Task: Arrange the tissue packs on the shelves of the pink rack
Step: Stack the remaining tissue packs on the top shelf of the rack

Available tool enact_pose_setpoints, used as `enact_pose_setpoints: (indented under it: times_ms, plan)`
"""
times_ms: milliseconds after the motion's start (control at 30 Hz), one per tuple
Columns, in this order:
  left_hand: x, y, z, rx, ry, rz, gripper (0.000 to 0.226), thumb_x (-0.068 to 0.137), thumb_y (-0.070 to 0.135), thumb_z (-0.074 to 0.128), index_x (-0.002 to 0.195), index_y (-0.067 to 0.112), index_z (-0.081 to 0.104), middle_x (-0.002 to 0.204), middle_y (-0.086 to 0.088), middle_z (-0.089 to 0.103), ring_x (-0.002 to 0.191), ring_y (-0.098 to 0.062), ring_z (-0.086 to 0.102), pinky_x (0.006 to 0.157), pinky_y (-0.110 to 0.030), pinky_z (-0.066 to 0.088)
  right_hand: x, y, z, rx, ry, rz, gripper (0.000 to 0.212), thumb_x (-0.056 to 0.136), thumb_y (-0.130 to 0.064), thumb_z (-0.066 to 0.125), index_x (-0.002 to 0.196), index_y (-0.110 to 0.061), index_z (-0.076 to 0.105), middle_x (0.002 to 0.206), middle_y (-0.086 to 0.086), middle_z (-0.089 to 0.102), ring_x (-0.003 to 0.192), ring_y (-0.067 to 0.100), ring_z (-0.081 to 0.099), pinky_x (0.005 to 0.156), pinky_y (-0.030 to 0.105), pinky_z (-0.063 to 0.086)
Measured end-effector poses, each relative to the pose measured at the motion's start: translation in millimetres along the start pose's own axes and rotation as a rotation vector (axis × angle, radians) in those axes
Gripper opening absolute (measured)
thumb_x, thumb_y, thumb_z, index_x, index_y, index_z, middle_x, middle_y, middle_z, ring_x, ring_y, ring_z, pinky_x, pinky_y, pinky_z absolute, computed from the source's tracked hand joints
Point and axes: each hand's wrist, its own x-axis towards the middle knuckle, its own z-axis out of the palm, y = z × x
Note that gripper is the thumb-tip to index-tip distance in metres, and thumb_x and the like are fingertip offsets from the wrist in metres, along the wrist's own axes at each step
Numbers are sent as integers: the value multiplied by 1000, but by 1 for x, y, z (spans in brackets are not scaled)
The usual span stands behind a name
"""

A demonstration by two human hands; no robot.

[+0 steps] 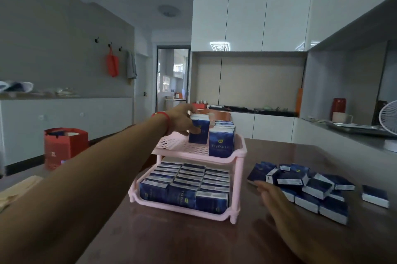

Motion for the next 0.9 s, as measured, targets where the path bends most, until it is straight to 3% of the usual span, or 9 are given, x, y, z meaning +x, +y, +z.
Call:
enact_pose_setpoints:
  times_ms: [233, 467, 600, 667, 767, 900]
  plan:
    - [24, -19, 7, -78, -112, 11, 42, 81, -8, 71, 115, 14, 58, 125, -18, 59, 110, -33, 64, 87, -43, 60, 1, 4, -1, -32, 8, 8, 59, 88, -82, 26, 133, -51, 48, 130, -32, 54, 124, -9, 49, 106, 19, 37]
    - [26, -17, 10, -60, -205, 21, 55, 85, -7, 68, 133, 14, 51, 129, -17, 59, 113, -31, 63, 89, -38, 59, 9, -12, -3, -16, -30, 19, 76, 69, -97, 20, 126, -55, 48, 130, -34, 50, 121, -18, 45, 111, 24, 35]
    - [25, -12, 5, -81, -273, -11, 66, 85, -11, 59, 142, 18, 45, 137, -12, 53, 119, -29, 58, 87, -40, 59, -1, -13, -9, -90, -36, 5, 65, 81, -88, 21, 131, -56, 46, 130, -37, 51, 123, -15, 46, 108, 19, 37]
    - [23, -5, 6, -77, -260, -14, 65, 87, -5, 53, 145, 22, 43, 139, -8, 49, 123, -29, 52, 87, -42, 57, -7, -13, -13, -110, -50, 2, 63, 82, -87, 20, 132, -57, 45, 129, -39, 51, 121, -18, 46, 106, 17, 37]
    - [23, 6, 17, -40, -168, -3, 49, 96, 17, 52, 144, 22, 45, 141, -7, 49, 129, -30, 47, 99, -48, 49, -5, -14, -11, -118, -42, -6, 61, 84, -86, 20, 131, -57, 47, 129, -39, 51, 120, -19, 45, 106, 16, 37]
    - [30, 13, 31, 27, -81, -8, 36, 102, 40, 46, 131, 21, 56, 130, -9, 62, 118, -30, 58, 105, -53, 45, -6, -12, -8, -109, 16, -21, 55, 86, -83, 23, 126, -57, 51, 124, -37, 56, 118, -16, 50, 101, 14, 40]
